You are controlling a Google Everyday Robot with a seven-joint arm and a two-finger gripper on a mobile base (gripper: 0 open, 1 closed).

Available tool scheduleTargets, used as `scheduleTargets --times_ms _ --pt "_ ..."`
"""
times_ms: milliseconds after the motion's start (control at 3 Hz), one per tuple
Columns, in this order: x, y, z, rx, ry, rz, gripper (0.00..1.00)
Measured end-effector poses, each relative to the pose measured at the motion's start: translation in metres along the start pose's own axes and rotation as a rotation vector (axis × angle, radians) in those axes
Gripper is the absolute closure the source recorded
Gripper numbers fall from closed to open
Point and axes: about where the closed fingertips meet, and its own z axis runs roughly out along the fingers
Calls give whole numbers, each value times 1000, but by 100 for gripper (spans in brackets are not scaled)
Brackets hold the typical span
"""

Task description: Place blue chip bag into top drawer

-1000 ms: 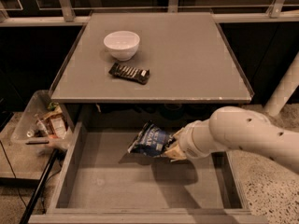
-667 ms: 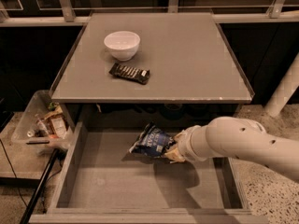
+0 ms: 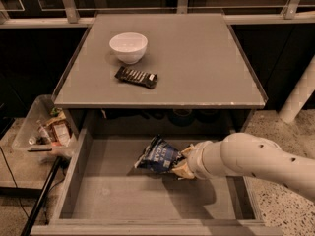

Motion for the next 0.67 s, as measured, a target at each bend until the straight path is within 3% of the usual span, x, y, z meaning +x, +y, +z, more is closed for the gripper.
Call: scheduleTargets --times_ms 333,667 --pt "1 6 -8 -31 -27 -14 100" --pt "2 6 -10 -32 -29 -20 84"
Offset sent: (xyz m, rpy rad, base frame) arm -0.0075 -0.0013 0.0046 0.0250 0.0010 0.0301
